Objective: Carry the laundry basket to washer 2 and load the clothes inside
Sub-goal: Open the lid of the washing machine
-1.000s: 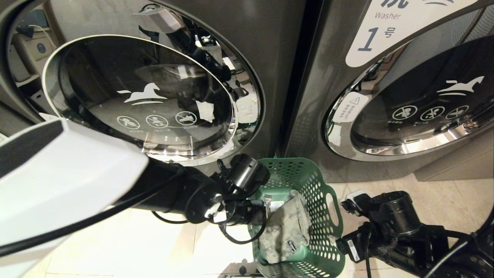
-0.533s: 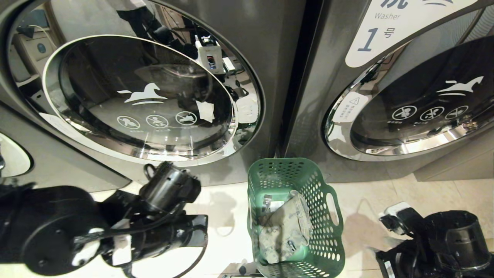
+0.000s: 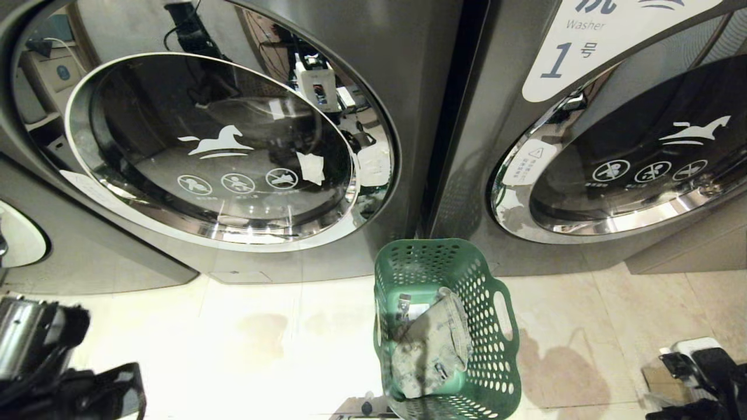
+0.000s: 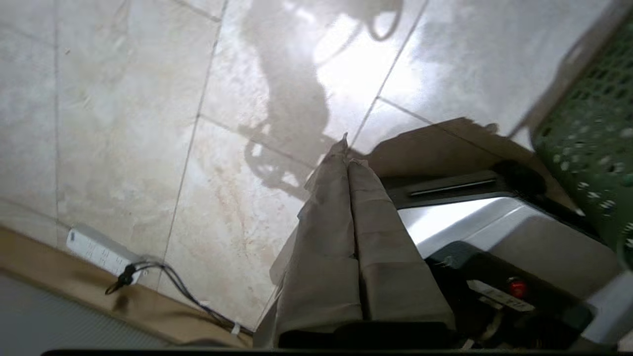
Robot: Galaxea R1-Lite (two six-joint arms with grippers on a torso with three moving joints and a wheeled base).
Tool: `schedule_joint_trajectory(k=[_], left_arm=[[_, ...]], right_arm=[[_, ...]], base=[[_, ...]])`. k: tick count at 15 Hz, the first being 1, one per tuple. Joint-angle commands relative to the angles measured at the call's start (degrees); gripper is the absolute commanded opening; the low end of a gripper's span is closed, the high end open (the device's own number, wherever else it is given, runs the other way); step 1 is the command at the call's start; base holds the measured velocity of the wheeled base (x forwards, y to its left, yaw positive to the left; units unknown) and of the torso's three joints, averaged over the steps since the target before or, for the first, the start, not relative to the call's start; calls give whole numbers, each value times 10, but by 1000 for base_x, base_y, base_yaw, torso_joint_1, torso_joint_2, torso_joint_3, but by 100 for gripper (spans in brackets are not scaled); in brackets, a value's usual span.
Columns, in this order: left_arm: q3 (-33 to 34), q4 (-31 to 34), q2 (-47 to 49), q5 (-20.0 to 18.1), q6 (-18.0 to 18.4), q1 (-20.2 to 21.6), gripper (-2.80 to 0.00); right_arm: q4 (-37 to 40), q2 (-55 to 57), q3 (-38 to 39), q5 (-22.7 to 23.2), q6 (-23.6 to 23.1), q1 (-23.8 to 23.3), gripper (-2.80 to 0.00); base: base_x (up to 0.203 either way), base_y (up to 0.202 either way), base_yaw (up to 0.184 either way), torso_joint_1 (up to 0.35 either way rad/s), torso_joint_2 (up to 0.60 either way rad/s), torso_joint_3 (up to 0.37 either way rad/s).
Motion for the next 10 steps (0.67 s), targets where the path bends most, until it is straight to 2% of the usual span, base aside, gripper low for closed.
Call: schedule_joint_trajectory(k=[1,2,4,6,8,9,10], left_arm=[[54,-1,-62,5,2,41,-280],[82,-1,-82,13,4,51,-280],[115,-1,-128,22,11,44,-280],[158,-2,-184,13,42,13,-280],[189,2,-250,-28,101,-20,-280],[193,9,-265,-69,145,-32,-280],[197,16,-273,-94,197,-36,-280]], right_arm=[[45,-71,10,-7,3,-25,-280],[79,-92,13,-19,16,-39,-280],[99,-124,15,-12,25,-29,-280],[174,-164,15,55,26,-18,-280],[307,-222,4,132,0,-15,-280],[358,-246,-6,166,-29,-14,-280],[374,-269,-10,193,-59,-14,-280]], base=[[0,0,0,0,0,0],[0,0,0,0,0,0],[0,0,0,0,0,0],[0,0,0,0,0,0],[0,0,0,0,0,0],[0,0,0,0,0,0],[0,0,0,0,0,0]])
